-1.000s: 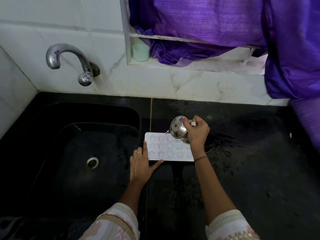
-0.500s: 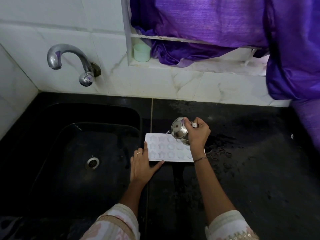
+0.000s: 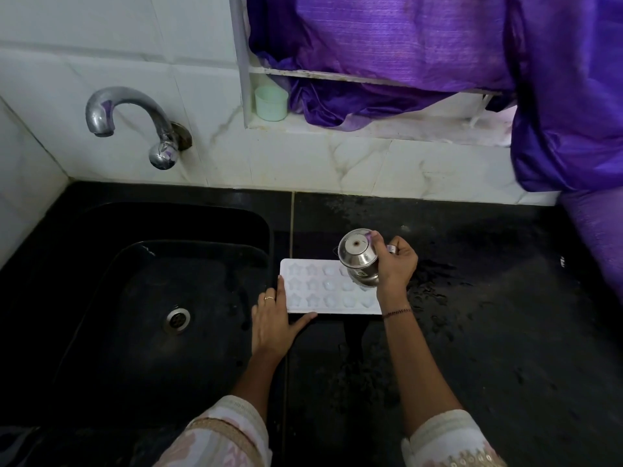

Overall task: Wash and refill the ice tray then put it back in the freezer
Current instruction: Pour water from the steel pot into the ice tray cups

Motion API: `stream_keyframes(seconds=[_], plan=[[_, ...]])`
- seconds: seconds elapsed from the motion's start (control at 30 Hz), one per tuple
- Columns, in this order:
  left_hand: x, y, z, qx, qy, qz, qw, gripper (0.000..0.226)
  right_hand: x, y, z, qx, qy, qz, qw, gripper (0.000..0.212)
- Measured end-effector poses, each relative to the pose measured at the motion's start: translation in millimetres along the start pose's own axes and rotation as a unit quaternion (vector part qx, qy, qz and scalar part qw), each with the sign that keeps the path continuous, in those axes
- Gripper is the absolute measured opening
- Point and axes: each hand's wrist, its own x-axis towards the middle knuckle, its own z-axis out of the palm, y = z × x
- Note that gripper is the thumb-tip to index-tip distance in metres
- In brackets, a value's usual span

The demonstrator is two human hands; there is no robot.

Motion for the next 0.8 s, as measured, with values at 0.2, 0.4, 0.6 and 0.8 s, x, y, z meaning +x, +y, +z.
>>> stream_keyframes(seconds=[0.2, 0.4, 0.6, 0.8], plan=[[0.5, 1.2, -1.8, 0.003, -0.003, -0.003, 1.0, 0.119, 4.4, -0.6, -6.1, -0.065, -0.003, -0.036, 0.997, 0.051], [-0.4, 1.3, -2.4, 0.007, -0.005, -0.003, 1.0, 0.119, 5.7, -2.1, -9.2, -0.127, -0.011, -0.082, 0.988, 0.055], [0.5, 2.4, -2.9, 0.009, -0.01, -0.005, 1.0, 0.117, 3.2, -2.5, -8.5, -0.138, -0.017, -0.094, 0.986, 0.055], [0.0, 1.9, -3.6, 0.006, -0.009, -0.004, 1.0, 0.115, 2.3, -1.0, -7.0, -0.142, -0.023, -0.102, 0.984, 0.055]])
